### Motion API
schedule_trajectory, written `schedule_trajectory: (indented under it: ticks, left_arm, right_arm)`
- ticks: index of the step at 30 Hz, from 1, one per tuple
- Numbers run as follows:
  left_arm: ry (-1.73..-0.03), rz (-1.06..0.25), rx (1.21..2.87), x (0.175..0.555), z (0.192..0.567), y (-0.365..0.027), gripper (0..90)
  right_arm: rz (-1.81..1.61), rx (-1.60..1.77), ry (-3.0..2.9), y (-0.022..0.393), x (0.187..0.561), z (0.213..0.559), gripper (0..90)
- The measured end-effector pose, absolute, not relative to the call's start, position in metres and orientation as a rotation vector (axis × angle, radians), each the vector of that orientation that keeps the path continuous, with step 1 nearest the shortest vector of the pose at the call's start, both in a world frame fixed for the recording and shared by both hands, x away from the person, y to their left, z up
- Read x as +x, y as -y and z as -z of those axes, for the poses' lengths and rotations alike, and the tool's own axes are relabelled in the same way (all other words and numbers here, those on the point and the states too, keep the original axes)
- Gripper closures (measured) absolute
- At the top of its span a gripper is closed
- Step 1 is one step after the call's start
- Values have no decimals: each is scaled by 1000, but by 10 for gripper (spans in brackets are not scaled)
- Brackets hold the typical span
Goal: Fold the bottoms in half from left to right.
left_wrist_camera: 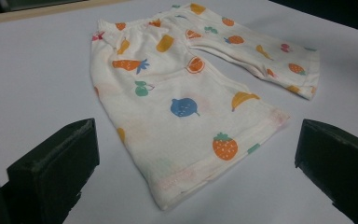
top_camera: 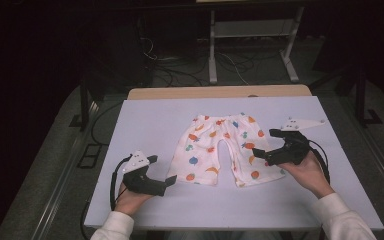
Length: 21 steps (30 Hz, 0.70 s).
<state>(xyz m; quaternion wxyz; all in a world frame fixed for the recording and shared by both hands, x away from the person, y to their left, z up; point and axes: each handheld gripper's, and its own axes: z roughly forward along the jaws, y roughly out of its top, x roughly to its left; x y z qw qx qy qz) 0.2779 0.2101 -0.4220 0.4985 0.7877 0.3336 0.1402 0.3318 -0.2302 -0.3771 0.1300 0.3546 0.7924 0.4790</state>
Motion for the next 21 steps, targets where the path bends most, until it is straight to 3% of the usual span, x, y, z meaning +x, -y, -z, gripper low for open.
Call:
schedule_trajectory:
  ticks: [21]
  left_arm:
    - [-814, -329, 1901, 274, 423, -209, 0]
  right_arm:
    - [-1391, 1017, -2320, 208, 356, 373, 0]
